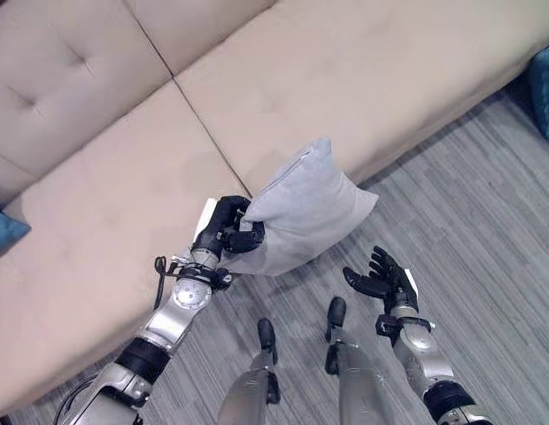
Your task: Pick up all the scattered cushions and arrange them neatly on the sofa.
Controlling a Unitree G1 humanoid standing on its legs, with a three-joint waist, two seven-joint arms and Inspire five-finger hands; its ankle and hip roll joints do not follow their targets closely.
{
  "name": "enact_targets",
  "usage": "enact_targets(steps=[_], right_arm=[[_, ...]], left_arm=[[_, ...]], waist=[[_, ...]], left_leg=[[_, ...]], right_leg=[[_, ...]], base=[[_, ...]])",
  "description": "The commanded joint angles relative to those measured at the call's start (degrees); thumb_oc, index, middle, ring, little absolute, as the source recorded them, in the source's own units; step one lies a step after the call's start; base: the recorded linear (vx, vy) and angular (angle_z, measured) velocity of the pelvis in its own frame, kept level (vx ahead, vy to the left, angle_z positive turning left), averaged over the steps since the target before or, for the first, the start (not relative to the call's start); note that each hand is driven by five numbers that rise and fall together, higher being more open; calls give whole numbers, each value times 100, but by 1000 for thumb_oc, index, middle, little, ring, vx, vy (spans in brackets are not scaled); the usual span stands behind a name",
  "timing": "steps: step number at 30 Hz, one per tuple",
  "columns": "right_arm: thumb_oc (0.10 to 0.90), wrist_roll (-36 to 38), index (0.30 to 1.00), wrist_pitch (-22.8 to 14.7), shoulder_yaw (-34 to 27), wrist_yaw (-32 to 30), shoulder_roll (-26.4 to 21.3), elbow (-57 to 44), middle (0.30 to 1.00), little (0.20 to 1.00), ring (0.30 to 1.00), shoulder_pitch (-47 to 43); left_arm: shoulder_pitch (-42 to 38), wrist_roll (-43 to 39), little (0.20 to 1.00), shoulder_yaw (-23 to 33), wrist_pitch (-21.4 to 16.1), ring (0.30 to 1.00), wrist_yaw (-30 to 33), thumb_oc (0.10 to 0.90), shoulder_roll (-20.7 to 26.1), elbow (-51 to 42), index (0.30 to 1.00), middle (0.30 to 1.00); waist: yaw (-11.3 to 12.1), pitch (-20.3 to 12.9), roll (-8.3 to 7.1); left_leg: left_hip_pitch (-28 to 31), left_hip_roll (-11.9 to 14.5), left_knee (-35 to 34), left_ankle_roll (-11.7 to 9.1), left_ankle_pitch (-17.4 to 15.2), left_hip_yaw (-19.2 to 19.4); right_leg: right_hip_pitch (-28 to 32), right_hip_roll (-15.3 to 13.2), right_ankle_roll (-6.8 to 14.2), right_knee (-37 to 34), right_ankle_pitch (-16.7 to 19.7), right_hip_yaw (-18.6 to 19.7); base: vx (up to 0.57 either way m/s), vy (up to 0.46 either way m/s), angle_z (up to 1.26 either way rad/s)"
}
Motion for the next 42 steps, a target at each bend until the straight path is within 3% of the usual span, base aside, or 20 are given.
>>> enact_targets(steps=[1,10,18,34,42], right_arm=[[800,387,900,-303,134,525,-2,-429,900,900,900,418],[800,347,900,-323,-6,833,-217,-1422,900,900,900,734],[800,-22,900,-273,-256,726,-457,-1485,900,900,900,675],[800,-620,900,-89,-643,473,-756,-671,900,900,900,694],[800,-160,900,29,-559,602,-497,64,900,900,900,591]], left_arm=[[-392,-396,300,635,-1373,300,-195,400,4,-857,300,300],[-323,-595,300,1169,-1459,300,-553,400,660,-1335,300,300],[-254,-767,300,1551,-1522,300,-900,400,1277,-1695,300,300],[226,-1139,300,1989,-1562,300,-1455,400,1697,-2305,300,300],[166,-1409,300,2169,-1582,300,-1546,400,1816,-2644,300,300]], waist=[[131,-1388,-130],[215,-1944,-143],[327,-2173,-219],[477,-2243,-431],[555,-2264,-435]], left_leg=[[-17,-110,-103,-235,-20,56],[495,-103,-171,-316,-103,48],[816,-84,-171,-326,-195,-14],[1003,-27,-171,-338,-261,-100],[1022,-56,-171,-331,-287,-143]], right_leg=[[752,-43,569,-487,-400,93],[1507,35,607,-846,-436,-116],[1919,82,620,-881,-551,-225],[2184,109,626,-881,-602,-353],[2221,88,634,-881,-595,-406]], base=[[101,-22,8],[96,-37,5],[61,-25,11],[11,-13,5],[0,0,0]])
